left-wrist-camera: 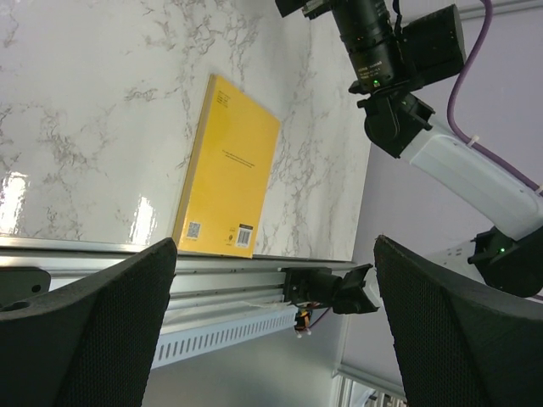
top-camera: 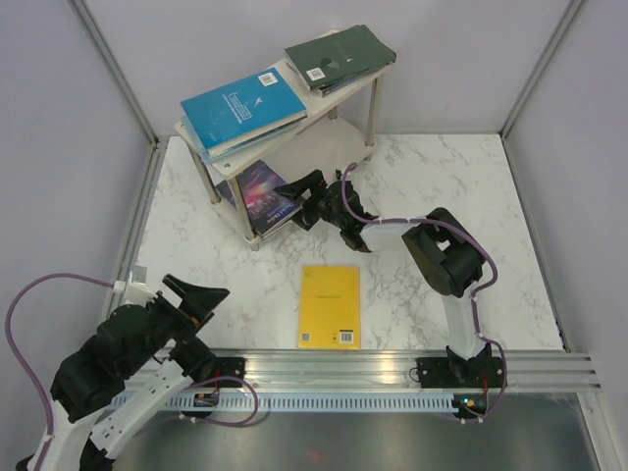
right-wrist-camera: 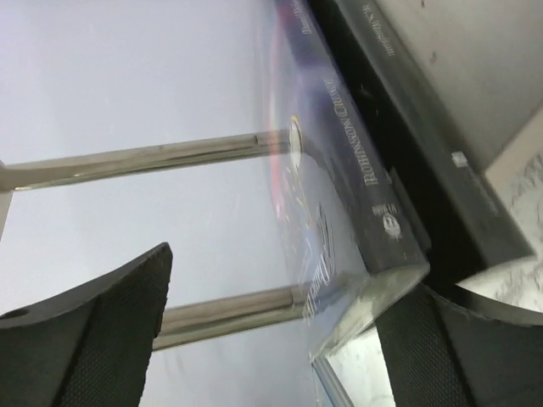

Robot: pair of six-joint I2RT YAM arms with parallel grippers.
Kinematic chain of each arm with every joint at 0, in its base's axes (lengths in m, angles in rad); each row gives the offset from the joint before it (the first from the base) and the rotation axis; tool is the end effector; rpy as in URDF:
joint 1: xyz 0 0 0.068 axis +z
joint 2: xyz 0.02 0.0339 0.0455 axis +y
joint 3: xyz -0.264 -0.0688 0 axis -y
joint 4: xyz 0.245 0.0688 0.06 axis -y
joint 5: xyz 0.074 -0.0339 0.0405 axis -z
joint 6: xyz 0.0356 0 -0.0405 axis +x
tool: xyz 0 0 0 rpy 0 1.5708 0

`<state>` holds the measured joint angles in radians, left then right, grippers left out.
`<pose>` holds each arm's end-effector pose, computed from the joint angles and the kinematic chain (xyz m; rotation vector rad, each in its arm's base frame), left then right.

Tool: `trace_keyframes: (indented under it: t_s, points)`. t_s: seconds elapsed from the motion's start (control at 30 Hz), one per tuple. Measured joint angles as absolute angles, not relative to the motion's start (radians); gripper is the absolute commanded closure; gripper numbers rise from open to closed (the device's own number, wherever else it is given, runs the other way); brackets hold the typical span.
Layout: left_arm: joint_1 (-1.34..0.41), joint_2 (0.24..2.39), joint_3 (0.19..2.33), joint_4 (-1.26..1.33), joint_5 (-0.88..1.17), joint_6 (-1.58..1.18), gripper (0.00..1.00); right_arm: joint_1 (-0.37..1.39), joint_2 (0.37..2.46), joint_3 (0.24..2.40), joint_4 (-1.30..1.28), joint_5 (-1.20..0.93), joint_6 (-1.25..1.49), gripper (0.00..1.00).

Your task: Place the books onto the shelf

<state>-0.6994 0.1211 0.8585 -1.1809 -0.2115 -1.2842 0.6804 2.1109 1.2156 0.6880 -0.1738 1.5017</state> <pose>0.0027 0.0075 0.3078 -0.7619 2.0279 -1.0179 0.3556 0.2957 0.1638 0.7116 2.0113 1.6178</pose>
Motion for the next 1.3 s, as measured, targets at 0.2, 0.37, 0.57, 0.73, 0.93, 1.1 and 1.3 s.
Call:
trace_keyframes:
  t_s: [0.2,0.37,0.57,0.73,0.93,1.1,1.3]
  points:
    - [-0.71,0.121,0.855,-1.18,-0.234,-1.296,0.0,0.689,2.034,1.13,0.68,-0.197,1.483,0.02]
    - [-0.716,0.12,0.832,-1.18,-0.238,-1.305,0.0,0.689,2.009,1.113,0.648,-0.235,1.46,0.02]
    - [-0.716,0.123,0.808,-1.171,-0.238,-1.307,0.0,0.694,1.983,1.072,0.481,-0.29,1.386,0.02]
    - [-0.716,0.172,0.772,-1.122,-0.231,-1.304,0.0,0.678,1.85,0.951,0.299,-0.293,1.287,0.02]
    - [-0.716,0.322,0.686,-0.973,-0.171,-1.262,0.0,0.558,1.461,0.833,0.118,-0.27,1.121,0.02]
    - [-0.716,0.53,0.571,-0.791,-0.067,-1.212,0.0,0.5,1.196,0.778,-0.067,-0.206,0.96,0.02]
    - [-0.716,0.785,0.485,-0.589,0.046,-1.158,0.0,0.5,1.101,0.58,-0.268,-0.183,0.875,0.02]
